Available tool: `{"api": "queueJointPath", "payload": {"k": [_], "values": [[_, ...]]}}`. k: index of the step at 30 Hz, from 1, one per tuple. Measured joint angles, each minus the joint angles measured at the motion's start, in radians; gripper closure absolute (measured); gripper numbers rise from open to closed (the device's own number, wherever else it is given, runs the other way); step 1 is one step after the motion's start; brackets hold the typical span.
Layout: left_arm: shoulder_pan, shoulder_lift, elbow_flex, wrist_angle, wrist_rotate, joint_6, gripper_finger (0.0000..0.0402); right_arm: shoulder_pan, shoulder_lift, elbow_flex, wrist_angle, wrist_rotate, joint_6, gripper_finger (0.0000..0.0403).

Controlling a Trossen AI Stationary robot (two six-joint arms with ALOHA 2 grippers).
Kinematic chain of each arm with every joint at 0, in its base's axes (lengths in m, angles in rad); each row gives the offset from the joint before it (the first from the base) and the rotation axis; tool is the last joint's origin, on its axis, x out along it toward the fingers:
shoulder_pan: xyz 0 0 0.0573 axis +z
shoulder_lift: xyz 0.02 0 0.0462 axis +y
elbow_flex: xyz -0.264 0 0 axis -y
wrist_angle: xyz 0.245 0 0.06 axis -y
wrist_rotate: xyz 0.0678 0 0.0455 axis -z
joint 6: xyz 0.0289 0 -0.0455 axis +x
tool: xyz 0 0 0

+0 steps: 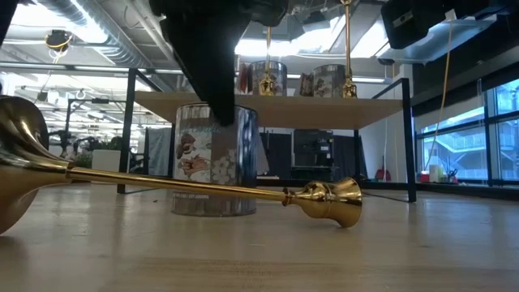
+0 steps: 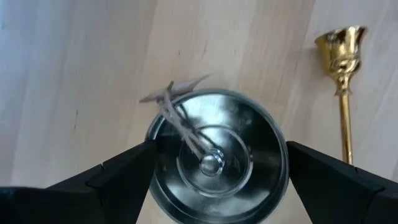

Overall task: Pick & Place candle stick holders
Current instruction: Put the silver scented candle on the shelf

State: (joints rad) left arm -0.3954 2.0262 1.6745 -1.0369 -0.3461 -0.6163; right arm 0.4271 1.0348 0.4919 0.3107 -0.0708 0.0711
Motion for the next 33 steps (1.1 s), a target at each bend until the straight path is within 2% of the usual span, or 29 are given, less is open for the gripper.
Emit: {"api": "queueJointPath", "payload": {"k": [2,7,14,19,25,29,33], "values": [[-0.001,0.000,0.000,-0.012,-0.003,0.000,0.0052,0.000,0.000,0.000,0.000,0.000,0.000,0.0247],[-0.016,0.000,0.000,-0.011,-0.086,0.009,0.0052,0.000,0.000,0.000,0.000,0.000,0.000,0.0247],[-0.007,0.000,0.000,-0.028,-0.092,0.009,0.0052,0.000,0.000,0.000,0.000,0.000,0.000,0.0247],[-0.008,-0.001,0.000,-0.058,-0.212,-0.012,0.0052,0.000,0.000,0.000,0.000,0.000,0.003,0.0247],[0.003,-0.001,0.000,-0.067,-0.219,-0.174,0.0052,0.000,0.000,0.000,0.000,0.000,0.003,0.0247],[0.005,-0.002,0.000,-0.067,-0.301,-0.350,0.0052,0.000,0.000,0.000,0.000,0.000,0.003,0.0247],[0.012,-0.002,0.000,-0.067,-0.330,-0.429,0.0052,0.000,0.000,0.000,0.000,0.000,0.011,0.0247]]}}
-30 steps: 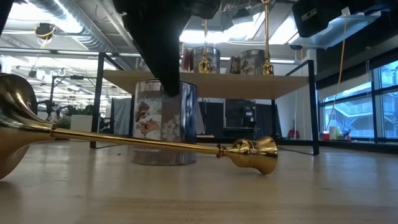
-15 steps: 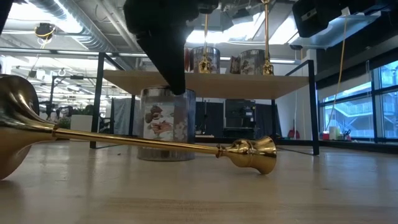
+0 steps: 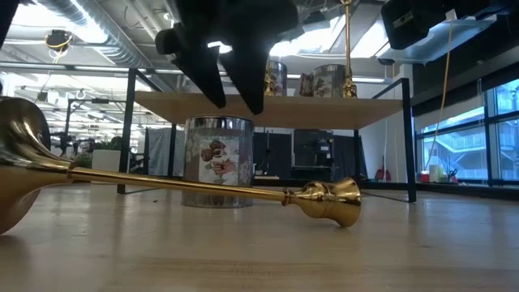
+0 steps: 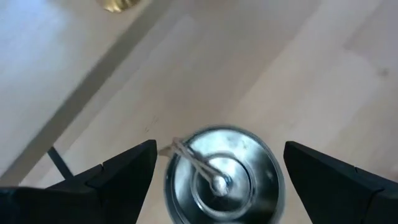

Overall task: Pick & Place candle stick holders
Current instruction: Put the silver scented candle on the shelf

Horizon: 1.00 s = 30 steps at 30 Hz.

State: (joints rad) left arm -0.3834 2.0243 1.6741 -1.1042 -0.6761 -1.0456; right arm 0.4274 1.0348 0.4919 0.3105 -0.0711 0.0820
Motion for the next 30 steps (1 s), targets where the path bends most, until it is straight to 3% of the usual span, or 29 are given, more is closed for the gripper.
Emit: {"api": "queueJointPath", "payload": {"k": [15,30], "values": [[0.050,-0.002,-0.035,-0.022,0.091,-0.104,0.0052,0.000,0.014,0.000,0.001,0.000,0.009,0.0247],[0.033,-0.100,-0.037,0.040,0.082,-0.141,0.0052,0.000,0.014,0.000,0.000,0.016,0.014,0.0247]]}}
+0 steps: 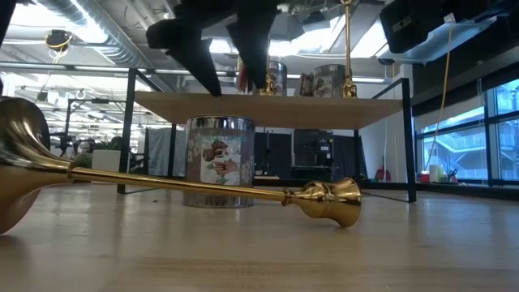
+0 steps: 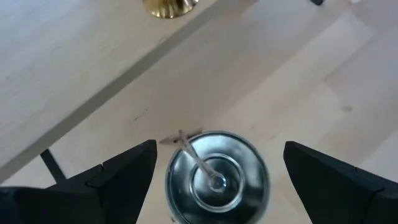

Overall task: Pick & Place candle stick holders
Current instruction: Put the silver scented candle on the shelf

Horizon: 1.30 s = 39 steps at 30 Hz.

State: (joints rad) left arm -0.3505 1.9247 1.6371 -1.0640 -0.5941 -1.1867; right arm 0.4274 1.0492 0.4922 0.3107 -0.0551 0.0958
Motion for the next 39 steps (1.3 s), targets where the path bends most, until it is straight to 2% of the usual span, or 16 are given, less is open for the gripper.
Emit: {"api": "queueJointPath", "payload": {"k": [3,10,17,24,39], "values": [[0.013,-0.020,0.000,0.014,0.048,-0.007,0.0052,0.000,0.000,0.000,0.000,0.000,0.004,0.0247],[0.053,-0.019,0.000,0.078,0.269,0.046,0.0052,0.000,0.000,0.000,0.000,0.002,0.005,0.0247],[0.080,-0.035,0.002,0.042,0.196,0.128,0.0052,0.000,0.000,0.000,0.000,0.003,0.005,0.0247],[0.091,-0.023,0.002,0.044,0.197,0.203,0.0052,0.000,0.000,0.000,-0.001,0.002,0.009,0.0247],[0.025,0.032,0.002,0.035,0.149,0.146,0.0052,0.000,0.000,0.000,-0.012,0.002,0.017,0.0247]]}}
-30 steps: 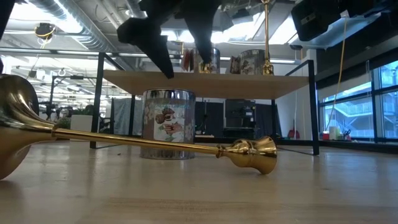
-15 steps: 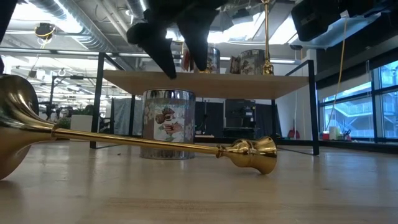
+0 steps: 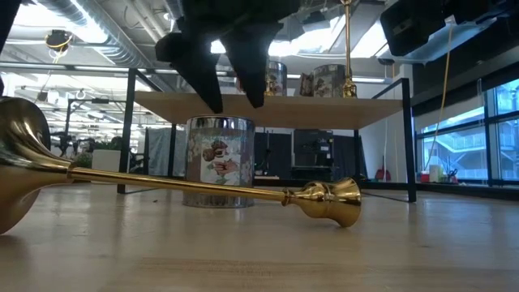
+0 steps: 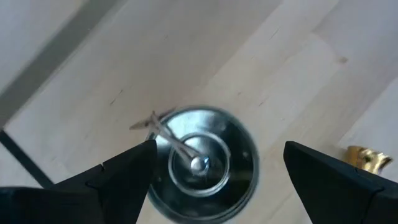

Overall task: Pick & Place candle stick holders
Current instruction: Put the silver scented candle on the shelf

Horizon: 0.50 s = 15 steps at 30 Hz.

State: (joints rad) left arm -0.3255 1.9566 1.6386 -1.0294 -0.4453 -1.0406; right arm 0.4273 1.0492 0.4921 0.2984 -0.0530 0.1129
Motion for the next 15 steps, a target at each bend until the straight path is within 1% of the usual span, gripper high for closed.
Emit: {"api": "queueJointPath", "payload": {"k": [7,15], "values": [[-0.014,-0.001,0.000,-0.022,0.047,-0.031,0.0052,0.000,0.000,0.000,-0.003,0.000,0.004,0.0247],[-0.015,0.016,0.000,-0.013,0.147,-0.031,0.0052,0.000,0.000,0.000,-0.003,0.000,0.004,0.0247]]}}
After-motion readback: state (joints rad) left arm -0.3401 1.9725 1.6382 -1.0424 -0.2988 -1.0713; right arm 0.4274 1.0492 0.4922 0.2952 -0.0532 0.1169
